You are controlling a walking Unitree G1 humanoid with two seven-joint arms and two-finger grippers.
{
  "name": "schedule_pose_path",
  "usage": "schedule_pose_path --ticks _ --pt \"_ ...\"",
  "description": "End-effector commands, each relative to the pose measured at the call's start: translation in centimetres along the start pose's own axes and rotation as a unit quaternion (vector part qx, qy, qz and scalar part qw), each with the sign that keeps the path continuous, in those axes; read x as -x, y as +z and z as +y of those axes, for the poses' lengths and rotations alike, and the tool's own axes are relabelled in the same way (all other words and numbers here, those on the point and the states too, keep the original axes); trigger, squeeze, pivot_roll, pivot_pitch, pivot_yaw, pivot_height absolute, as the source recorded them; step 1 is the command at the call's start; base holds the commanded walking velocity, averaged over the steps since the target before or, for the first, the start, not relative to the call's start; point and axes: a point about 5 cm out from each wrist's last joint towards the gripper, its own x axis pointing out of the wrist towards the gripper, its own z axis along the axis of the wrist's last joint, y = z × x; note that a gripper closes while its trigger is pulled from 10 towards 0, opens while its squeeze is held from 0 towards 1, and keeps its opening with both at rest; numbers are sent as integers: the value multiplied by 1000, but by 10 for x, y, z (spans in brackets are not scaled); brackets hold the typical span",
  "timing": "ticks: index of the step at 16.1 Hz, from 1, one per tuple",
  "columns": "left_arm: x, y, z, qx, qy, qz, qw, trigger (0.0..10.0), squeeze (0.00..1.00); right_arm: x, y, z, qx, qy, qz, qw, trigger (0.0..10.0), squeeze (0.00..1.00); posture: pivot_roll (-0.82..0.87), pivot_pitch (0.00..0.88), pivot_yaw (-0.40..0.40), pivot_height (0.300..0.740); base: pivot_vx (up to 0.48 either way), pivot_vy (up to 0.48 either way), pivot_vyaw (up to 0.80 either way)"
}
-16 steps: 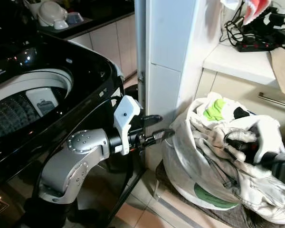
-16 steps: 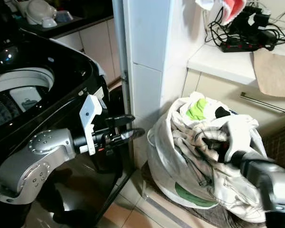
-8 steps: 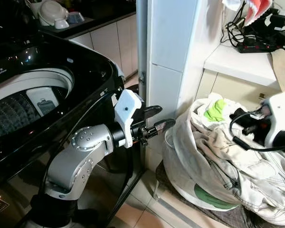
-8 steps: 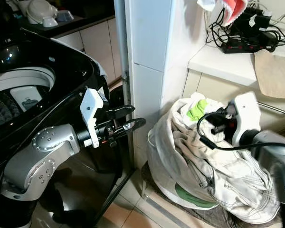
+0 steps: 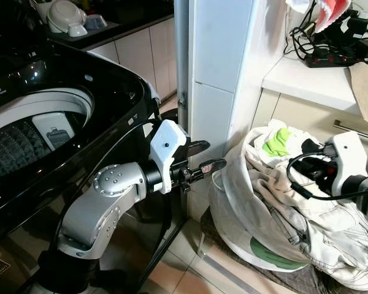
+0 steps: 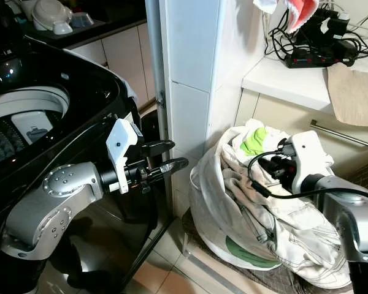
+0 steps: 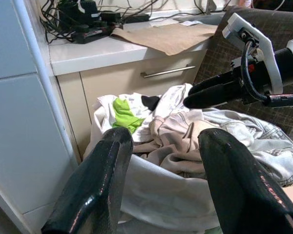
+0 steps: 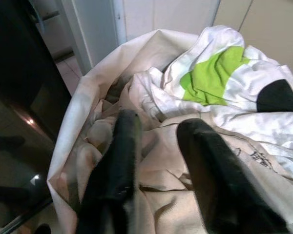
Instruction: Clothes washing
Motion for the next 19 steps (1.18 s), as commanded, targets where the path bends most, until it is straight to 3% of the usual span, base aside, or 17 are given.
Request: schedule_pose_path --ticks 1,7,10,11,14,15,16,17,19 --pt "-1 -1 -1 -6 -5 6 1000 10000 0 0 1 -2 8 -8 1 1000 10000 1000 -102 0 39 740 0 0 0" --pt "0 -3 -2 -7 -12 15 1000 10000 0 -6 -6 -3 20 1 24 1000 10000 1000 -104 0 39 740 0 0 0" --pt "0 -4 -3 -10 -20 22 1000 10000 0 -9 -28 0 53 11 86 995 10000 1000 -99 0 41 740 0 0 0" --pt "1 -5 -4 -10 -22 25 999 10000 0 -9 -38 1 63 17 112 992 10000 0 -99 0 41 740 0 0 0" --pt "2 -6 -6 -9 -31 28 999 10000 0 -10 -56 -3 59 6 145 988 10000 0 -97 0 38 740 0 0 0" --pt "2 -6 -7 -9 -36 30 999 10000 0 -11 -60 -6 53 -9 153 987 7137 0 -97 0 38 740 0 0 0" --pt "2 -6 -8 -9 -40 31 999 10000 0 -11 -66 -10 33 -19 153 988 902 0 -95 0 38 740 0 0 0" --pt "3 -6 -8 -10 -41 32 999 10000 0 -12 -69 -11 22 -18 153 988 0 0 -95 0 38 740 0 0 0" --pt "3 -6 -9 -10 -42 33 999 10000 0 -12 -72 -11 13 -16 153 988 0 0 -95 0 39 740 0 0 0"
